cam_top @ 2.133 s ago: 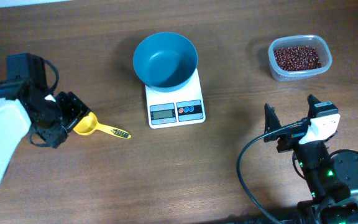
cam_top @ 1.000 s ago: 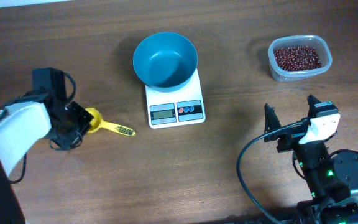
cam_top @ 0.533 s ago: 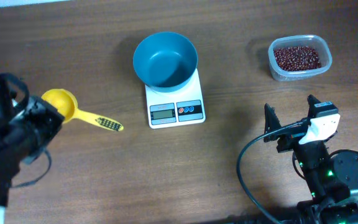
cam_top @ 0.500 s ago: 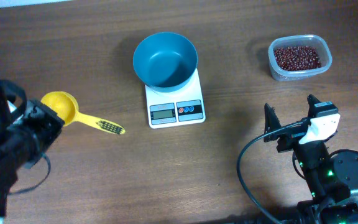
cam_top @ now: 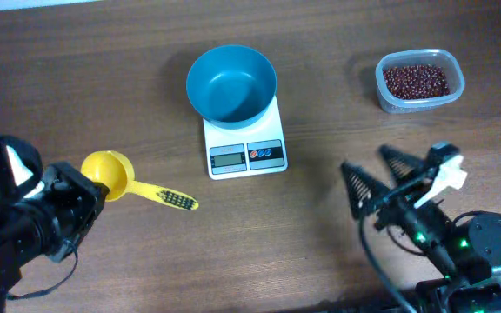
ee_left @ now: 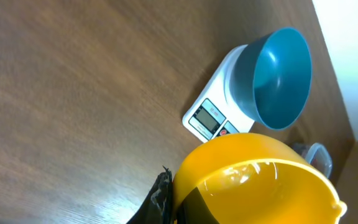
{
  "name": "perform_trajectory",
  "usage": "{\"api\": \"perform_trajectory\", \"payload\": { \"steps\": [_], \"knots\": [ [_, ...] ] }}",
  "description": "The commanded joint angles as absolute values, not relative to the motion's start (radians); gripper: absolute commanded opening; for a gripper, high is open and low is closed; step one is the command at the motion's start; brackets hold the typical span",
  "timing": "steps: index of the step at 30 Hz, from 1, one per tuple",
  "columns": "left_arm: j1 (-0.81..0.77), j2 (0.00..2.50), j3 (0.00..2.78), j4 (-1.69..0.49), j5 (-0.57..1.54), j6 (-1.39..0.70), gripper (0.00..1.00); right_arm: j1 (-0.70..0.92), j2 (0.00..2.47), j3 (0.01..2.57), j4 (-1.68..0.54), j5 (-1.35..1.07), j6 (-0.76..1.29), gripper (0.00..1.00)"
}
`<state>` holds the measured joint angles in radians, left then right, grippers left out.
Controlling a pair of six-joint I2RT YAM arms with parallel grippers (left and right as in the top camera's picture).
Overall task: Scoop item into bowl and weigh 50g on scale
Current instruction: 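Lift the yellow scoop with the left gripper toward the center, then grasp the scoop handle with the right gripper beside the left gripper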
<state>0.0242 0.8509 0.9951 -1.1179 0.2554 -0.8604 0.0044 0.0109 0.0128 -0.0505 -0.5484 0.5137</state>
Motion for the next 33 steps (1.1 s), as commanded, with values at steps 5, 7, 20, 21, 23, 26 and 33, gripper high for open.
{"api": "perform_trajectory", "payload": {
  "steps": [5,7,20,21,23,26,33],
  "knots": [
    [0.022,0.950,1.002,-1.150,0.314,-1.062,0.00,0.013,0.004,0.006,-0.090,-1.343,1.093,0.99],
    [0.022,1.007,1.002,-1.150,0.369,-1.062,0.00,0.013,0.004,0.006,-0.089,-1.279,1.098,0.99],
    [-0.168,1.163,1.002,-1.085,0.355,-1.141,0.00,0.013,0.021,0.091,-0.082,-1.102,1.090,0.99],
    [-0.180,1.163,1.002,-1.082,0.352,-1.157,0.00,0.013,0.036,0.120,-0.083,-1.094,1.090,0.99],
    [-0.194,1.163,1.002,-1.078,0.351,-1.159,0.00,0.013,0.118,0.190,-0.113,-1.064,1.089,1.00],
    [-0.195,1.163,1.002,-1.077,0.350,-1.159,0.00,0.013,0.291,0.242,-0.117,-1.056,1.022,0.97],
    [-0.195,1.163,1.002,-1.077,0.336,-1.170,0.00,0.152,0.651,0.407,-0.116,-0.934,0.897,0.94]
  ]
}}
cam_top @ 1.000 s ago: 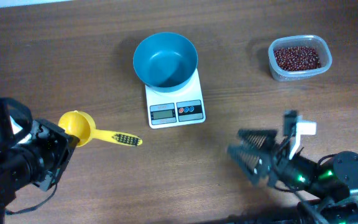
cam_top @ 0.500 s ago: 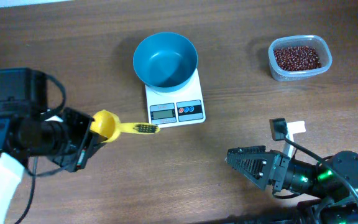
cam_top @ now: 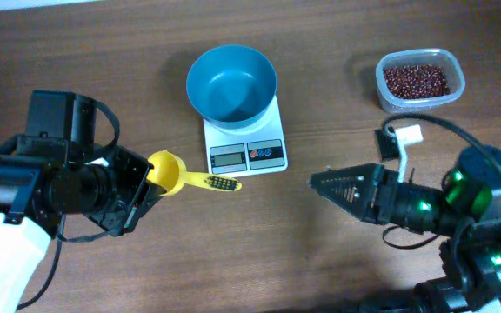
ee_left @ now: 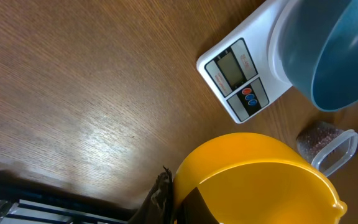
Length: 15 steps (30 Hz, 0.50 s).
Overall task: Scoop item into bowl and weigh 50g on scale
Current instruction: 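Grasp the scoop handle with the right gripper beside the left gripper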
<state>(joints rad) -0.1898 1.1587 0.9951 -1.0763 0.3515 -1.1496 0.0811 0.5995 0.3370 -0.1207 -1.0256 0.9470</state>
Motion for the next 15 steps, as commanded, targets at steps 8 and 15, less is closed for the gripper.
{"api": "perform_trajectory", "payload": {
  "steps": [8,15],
  "knots": [
    [-0.195,1.163,1.002,-1.074,0.336,-1.182,0.00,0.626,0.838,0.497,0.045,-0.474,0.951,0.87],
    [-0.223,1.163,1.002,-1.075,0.337,-1.186,0.00,0.774,0.993,0.497,0.305,-0.353,1.015,0.68]
  ]
}}
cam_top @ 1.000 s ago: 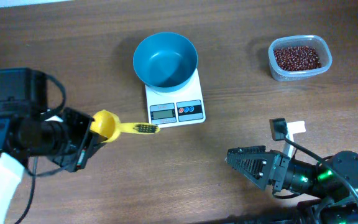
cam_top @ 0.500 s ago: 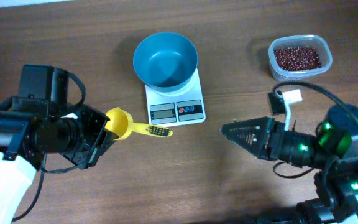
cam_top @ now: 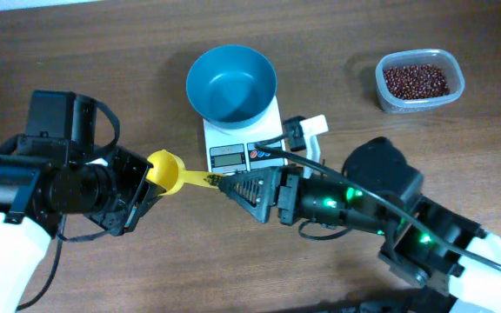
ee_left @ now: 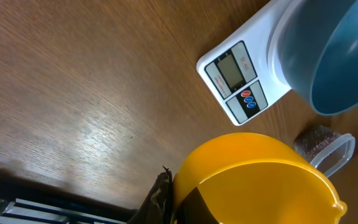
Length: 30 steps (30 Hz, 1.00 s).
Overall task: Scoop item into bowl and weigh 50g on scale
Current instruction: 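Grasp the scoop handle with the right gripper beside the left gripper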
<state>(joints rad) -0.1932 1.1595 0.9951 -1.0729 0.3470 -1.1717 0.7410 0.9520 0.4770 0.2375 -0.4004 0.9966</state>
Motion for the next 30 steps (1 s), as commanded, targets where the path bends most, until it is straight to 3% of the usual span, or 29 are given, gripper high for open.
{"api": "perform_trajectory", "payload": {
  "steps": [1,8,12,30],
  "knots": [
    [-0.239,1.163,1.002,-1.074,0.336,-1.192,0.00,0.782,1.010,0.497,0.337,-0.354,1.015,0.66],
    [-0.305,1.163,1.001,-1.067,0.316,-1.307,0.00,0.786,1.040,0.497,0.356,-0.344,1.053,0.51],
    [-0.313,1.163,1.001,-1.056,0.306,-1.310,0.00,0.786,1.040,0.497,0.356,-0.370,1.056,0.36],
    [-0.380,1.163,1.001,-1.059,0.246,-1.284,0.00,0.786,1.040,0.497,0.317,-0.467,1.082,0.15]
  ]
}}
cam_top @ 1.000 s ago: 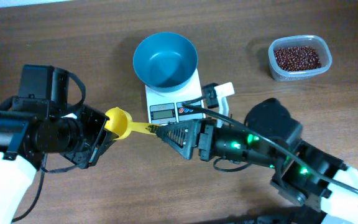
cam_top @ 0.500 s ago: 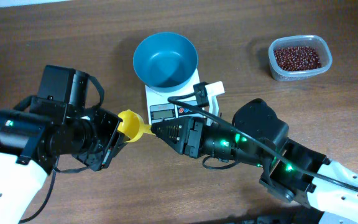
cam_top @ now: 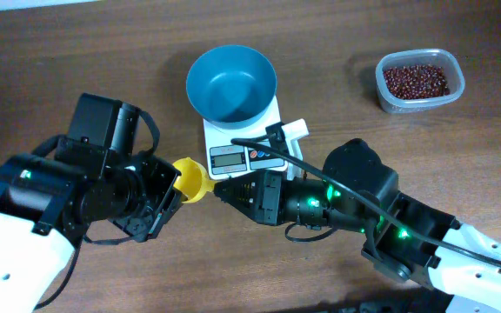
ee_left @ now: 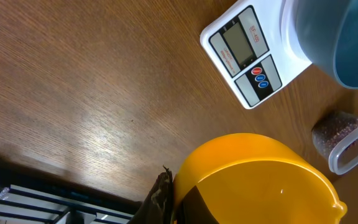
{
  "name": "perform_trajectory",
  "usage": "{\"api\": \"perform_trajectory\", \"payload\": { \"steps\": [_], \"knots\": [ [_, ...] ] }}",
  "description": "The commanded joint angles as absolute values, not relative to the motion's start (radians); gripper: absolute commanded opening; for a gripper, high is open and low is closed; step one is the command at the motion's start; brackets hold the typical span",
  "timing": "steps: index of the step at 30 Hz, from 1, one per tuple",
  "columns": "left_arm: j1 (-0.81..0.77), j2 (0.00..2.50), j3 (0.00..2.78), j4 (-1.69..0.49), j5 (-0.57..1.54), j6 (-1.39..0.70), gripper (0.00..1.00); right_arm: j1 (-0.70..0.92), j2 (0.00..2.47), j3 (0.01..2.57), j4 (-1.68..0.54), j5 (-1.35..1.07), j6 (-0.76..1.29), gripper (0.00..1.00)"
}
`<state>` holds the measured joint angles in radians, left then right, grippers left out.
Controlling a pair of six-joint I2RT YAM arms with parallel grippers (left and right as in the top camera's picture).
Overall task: Scoop item into bowl and weigh 50g on scale
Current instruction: 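Grasp the scoop handle with the right gripper beside the left gripper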
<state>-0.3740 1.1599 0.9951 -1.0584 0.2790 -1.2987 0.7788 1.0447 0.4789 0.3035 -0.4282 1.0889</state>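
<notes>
The yellow scoop (cam_top: 190, 177) hangs just in front of the white scale (cam_top: 243, 155), and my left gripper (cam_top: 176, 180) is shut on its cup. In the left wrist view the cup (ee_left: 253, 180) fills the lower frame, pressed against one dark finger (ee_left: 160, 199). My right gripper (cam_top: 223, 189) points left and covers the scoop's handle; how its jaws stand does not show. The empty blue bowl (cam_top: 231, 83) stands on the scale. A clear tub of red beans (cam_top: 418, 80) sits at the back right.
Brown wooden table (cam_top: 76, 69). The scale (ee_left: 247, 56), the bowl (ee_left: 334, 37) and the bean tub (ee_left: 347, 140) also show in the left wrist view. Both arms crowd the front middle, close to the scale's front edge.
My left arm has moved right with the scoop. The handle, then touched only at its end by the right gripper's tip, now lies hidden under the right fingers.
First the scoop lay at the table's left with my left gripper on its cup, and the right gripper stood open at the front right. Then the left held the scoop near the scale. The right gripper reached the handle's end and now covers the handle.
</notes>
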Motion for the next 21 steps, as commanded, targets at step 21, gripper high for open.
{"api": "perform_trajectory", "payload": {
  "steps": [21],
  "knots": [
    [-0.380,1.163,1.001,-1.060,0.246,-1.172,0.00,0.786,1.041,0.497,0.303,-0.459,1.082,0.13]
  ]
}}
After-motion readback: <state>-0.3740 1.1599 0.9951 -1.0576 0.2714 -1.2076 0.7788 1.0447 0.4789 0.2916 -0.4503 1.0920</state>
